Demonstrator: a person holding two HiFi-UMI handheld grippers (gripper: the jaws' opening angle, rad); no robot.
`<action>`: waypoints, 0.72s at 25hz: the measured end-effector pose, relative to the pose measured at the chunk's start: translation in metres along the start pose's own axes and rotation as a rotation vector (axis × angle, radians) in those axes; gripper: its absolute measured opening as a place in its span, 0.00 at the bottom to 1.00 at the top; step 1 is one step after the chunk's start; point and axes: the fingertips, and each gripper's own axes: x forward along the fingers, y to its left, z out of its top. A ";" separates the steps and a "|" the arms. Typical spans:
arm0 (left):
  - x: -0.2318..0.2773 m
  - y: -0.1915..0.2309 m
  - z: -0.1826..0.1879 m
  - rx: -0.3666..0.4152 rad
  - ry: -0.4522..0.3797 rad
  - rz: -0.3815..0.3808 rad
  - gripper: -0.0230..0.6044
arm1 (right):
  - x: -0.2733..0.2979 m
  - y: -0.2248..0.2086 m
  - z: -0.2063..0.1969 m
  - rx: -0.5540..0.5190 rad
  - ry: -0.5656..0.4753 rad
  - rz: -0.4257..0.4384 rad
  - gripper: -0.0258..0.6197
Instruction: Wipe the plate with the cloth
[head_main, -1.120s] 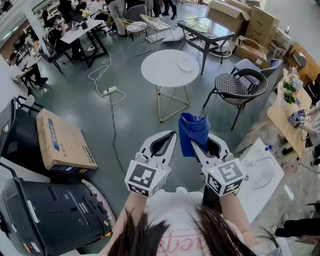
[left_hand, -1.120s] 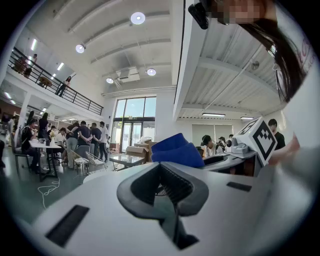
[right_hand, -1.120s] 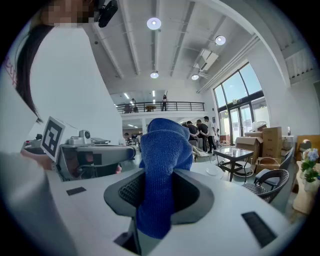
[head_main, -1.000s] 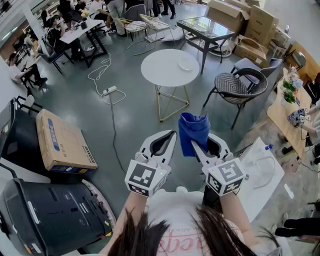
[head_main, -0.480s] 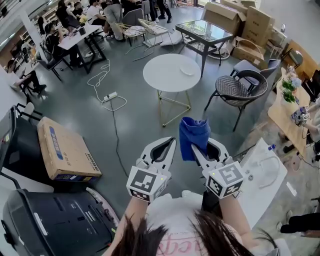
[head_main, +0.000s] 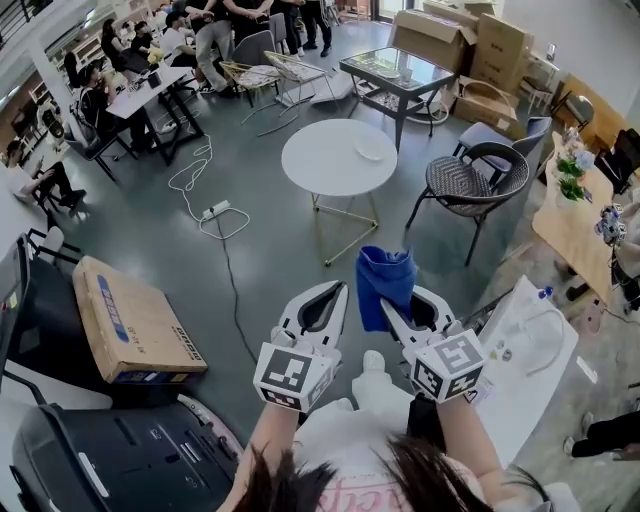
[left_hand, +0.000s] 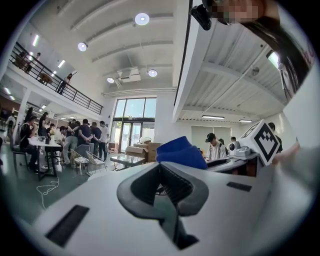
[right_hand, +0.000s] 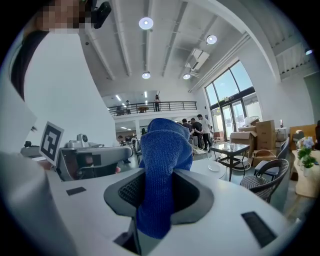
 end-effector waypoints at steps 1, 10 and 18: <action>0.001 0.001 0.000 -0.001 0.002 0.001 0.05 | 0.002 -0.002 0.001 0.004 -0.001 -0.001 0.25; 0.035 0.019 -0.005 -0.008 -0.004 0.019 0.05 | 0.029 -0.030 0.002 0.000 0.000 0.015 0.25; 0.099 0.050 0.002 -0.020 -0.009 0.053 0.05 | 0.069 -0.084 0.021 -0.020 -0.006 0.033 0.25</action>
